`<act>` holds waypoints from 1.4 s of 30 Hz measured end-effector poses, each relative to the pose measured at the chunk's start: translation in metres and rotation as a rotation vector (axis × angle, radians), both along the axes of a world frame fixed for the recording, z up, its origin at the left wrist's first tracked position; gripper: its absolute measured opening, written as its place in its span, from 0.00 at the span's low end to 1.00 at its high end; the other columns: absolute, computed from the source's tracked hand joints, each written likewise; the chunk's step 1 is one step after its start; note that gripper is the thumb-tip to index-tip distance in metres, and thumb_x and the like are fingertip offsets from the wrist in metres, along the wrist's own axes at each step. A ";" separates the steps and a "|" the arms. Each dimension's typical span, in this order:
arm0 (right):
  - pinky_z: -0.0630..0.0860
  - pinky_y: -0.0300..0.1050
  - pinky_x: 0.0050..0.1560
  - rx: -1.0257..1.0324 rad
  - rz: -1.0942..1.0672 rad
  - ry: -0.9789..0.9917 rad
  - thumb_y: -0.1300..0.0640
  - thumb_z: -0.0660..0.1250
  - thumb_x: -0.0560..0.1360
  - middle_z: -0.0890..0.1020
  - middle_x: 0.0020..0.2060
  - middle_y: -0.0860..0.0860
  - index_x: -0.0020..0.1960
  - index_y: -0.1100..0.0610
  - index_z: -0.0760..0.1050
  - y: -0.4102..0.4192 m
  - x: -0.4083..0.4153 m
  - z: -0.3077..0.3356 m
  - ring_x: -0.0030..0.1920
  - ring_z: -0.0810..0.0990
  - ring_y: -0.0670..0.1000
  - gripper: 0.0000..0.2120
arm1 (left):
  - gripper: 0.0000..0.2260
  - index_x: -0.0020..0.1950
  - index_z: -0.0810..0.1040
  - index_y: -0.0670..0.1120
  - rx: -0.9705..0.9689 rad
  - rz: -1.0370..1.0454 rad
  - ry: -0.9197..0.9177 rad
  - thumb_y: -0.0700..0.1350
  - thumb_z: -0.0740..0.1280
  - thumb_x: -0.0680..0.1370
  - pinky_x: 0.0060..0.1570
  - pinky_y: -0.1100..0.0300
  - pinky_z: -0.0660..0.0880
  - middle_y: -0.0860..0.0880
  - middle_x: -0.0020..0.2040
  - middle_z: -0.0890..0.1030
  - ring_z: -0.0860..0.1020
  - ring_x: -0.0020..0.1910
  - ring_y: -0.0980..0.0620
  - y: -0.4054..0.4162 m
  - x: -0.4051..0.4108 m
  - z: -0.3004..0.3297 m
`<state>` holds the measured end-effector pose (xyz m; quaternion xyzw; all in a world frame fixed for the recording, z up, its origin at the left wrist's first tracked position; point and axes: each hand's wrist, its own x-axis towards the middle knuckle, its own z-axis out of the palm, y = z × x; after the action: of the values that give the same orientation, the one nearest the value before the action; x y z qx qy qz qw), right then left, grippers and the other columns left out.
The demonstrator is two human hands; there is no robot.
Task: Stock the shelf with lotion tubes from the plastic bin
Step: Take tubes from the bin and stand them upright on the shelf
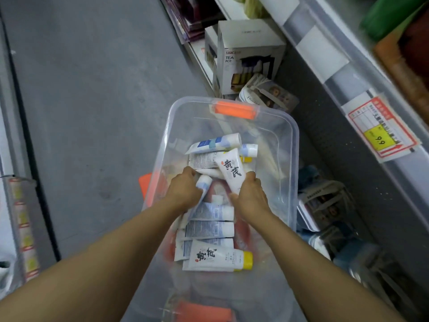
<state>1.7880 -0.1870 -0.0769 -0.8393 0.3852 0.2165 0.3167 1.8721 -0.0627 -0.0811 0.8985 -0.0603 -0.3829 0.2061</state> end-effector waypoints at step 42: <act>0.72 0.47 0.47 0.002 -0.242 -0.254 0.54 0.67 0.75 0.75 0.60 0.58 0.61 0.60 0.60 -0.011 -0.026 0.092 0.57 0.75 0.59 0.22 | 0.02 0.49 0.69 0.43 -0.324 0.775 0.574 0.38 0.60 0.77 0.31 0.61 0.70 0.46 0.37 0.74 0.76 0.25 0.54 -0.003 0.002 0.049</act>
<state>1.7617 -0.1980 0.0155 -0.8072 0.4400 0.0694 0.3874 1.8742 -0.0656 -0.0324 0.6700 0.2779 -0.4954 0.4780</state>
